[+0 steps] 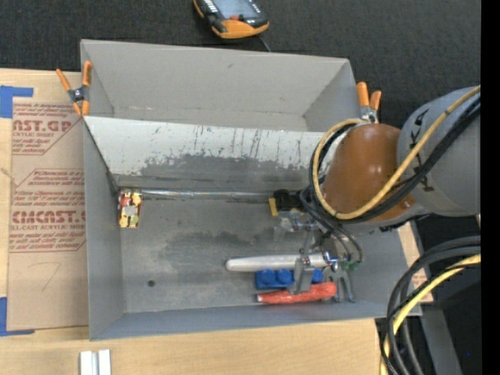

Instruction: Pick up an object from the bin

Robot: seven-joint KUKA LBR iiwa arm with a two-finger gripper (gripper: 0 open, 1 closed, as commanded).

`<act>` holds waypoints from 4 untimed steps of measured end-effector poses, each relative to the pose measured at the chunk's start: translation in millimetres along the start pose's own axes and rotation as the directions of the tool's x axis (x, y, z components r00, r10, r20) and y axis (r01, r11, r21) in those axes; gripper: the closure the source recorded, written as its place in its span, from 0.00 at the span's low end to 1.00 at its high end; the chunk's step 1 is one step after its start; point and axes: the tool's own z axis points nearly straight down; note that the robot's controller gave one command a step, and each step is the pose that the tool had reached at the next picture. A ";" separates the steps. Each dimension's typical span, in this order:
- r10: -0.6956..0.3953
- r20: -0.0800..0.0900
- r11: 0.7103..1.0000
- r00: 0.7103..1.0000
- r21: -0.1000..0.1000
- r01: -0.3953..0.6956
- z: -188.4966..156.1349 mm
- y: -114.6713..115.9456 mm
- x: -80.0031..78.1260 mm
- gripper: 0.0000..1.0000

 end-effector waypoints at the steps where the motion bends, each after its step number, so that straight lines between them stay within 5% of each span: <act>1: 0.049 -0.014 0.999 0.999 -0.003 -0.049 54.2 0.8 -3.9 0.00; 2: 0.086 0.006 0.996 0.996 -0.001 -0.086 61.2 16.2 1.2 0.00; 3: 0.055 -0.007 0.998 0.998 -0.004 -0.055 53.0 3.6 -5.0 1.00; 4: 0.055 -0.007 0.998 0.998 -0.004 -0.055 53.0 3.6 -5.0 1.00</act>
Offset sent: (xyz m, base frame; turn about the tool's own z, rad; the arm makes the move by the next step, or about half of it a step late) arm -0.0018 0.0153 -0.0617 0.0871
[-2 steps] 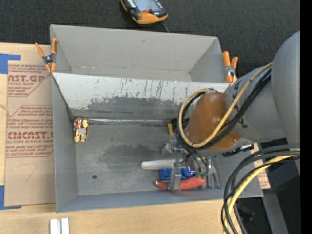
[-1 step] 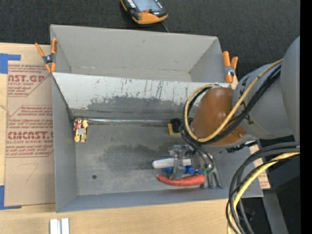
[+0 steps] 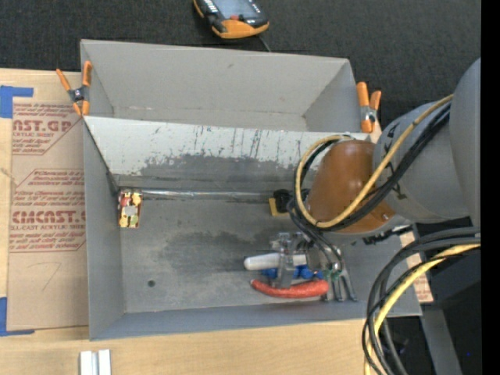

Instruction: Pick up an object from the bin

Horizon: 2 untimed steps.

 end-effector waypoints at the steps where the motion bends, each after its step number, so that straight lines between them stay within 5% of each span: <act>1: 0.000 0.001 1.000 1.000 0.000 0.000 -1.5 0.2 -0.2 1.00; 2: 0.000 -0.001 1.000 1.000 0.000 0.000 -5.4 0.3 0.6 1.00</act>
Offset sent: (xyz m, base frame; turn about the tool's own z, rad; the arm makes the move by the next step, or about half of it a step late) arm 0.0001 0.0003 0.0139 0.0001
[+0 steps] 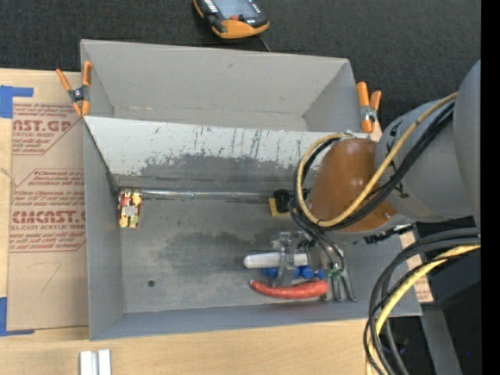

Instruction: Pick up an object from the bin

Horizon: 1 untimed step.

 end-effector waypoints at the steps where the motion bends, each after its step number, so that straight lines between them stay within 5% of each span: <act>1: 0.000 -0.005 1.000 1.000 0.000 0.000 -15.2 0.1 1.5 1.00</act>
Offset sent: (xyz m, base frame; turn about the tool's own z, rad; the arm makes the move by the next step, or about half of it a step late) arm -0.0012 0.0002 0.1110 0.0001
